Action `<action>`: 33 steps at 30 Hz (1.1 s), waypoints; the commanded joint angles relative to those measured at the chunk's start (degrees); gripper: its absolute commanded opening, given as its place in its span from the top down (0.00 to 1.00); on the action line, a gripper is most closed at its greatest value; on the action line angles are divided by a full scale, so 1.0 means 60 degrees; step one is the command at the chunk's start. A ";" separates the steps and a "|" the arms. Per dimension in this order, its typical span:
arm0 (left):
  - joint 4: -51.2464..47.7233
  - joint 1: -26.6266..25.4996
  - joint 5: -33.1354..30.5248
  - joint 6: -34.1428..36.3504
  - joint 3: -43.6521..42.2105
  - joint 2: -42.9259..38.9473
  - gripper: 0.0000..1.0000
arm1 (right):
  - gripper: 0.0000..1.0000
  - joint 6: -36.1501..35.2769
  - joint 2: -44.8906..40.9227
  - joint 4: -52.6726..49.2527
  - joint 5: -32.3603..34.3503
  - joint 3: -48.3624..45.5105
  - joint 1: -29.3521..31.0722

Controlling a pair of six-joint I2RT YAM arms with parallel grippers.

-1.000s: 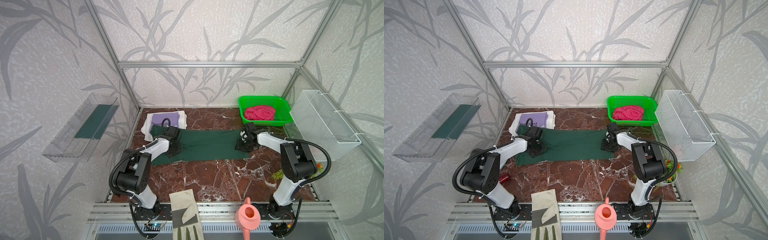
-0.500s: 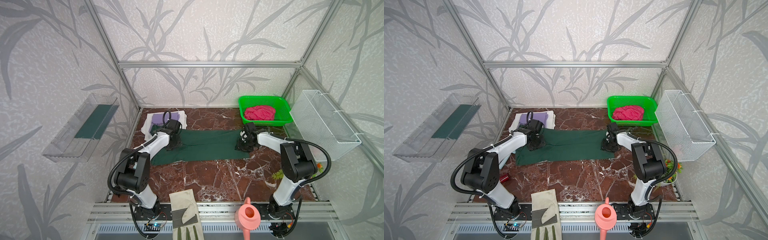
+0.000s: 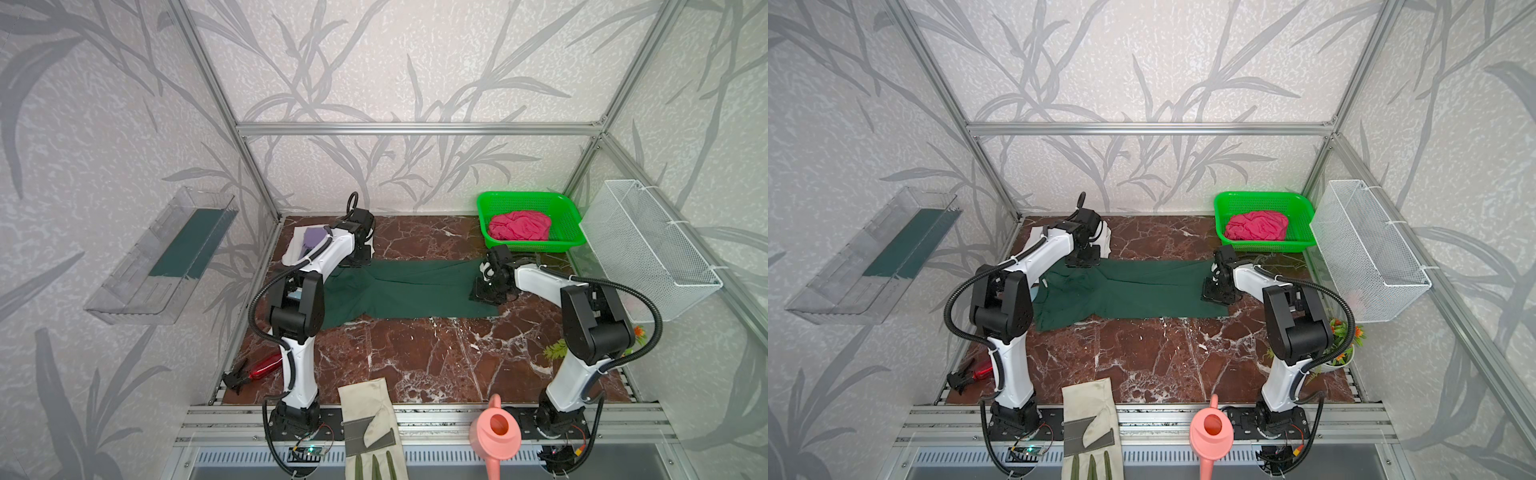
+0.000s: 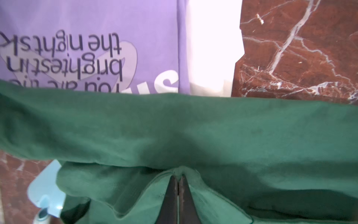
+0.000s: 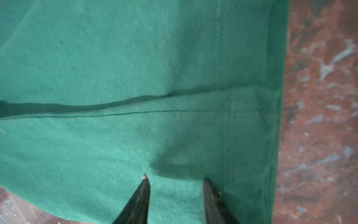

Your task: Fold and stack the t-shirts

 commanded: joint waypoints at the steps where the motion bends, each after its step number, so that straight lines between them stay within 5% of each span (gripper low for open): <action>1: -0.0875 -0.0141 -0.0696 0.0757 0.0916 0.0446 1.00 | 0.55 0.0029 0.0256 -0.0282 -0.0229 -0.0280 0.0028; 6: -0.1291 -0.0433 -0.1542 0.1826 0.1749 0.1018 0.94 | 0.55 0.0015 0.0328 -0.0286 -0.0288 -0.0242 0.0028; 13: 0.0452 -0.0605 -0.1495 0.2734 0.0703 -0.0306 0.71 | 0.55 0.0131 0.0345 -0.0232 -0.0449 -0.0282 0.0028; 26: 0.1147 -0.0031 -0.1224 -0.1007 -0.4534 -0.3761 0.66 | 0.55 0.0000 0.0422 -0.0503 -0.0367 -0.0481 0.0013; 33: 0.1266 0.1392 -0.0380 -0.1138 -0.3641 -0.2620 0.66 | 0.54 0.0072 0.0162 -0.0341 -0.0475 -0.0778 0.0014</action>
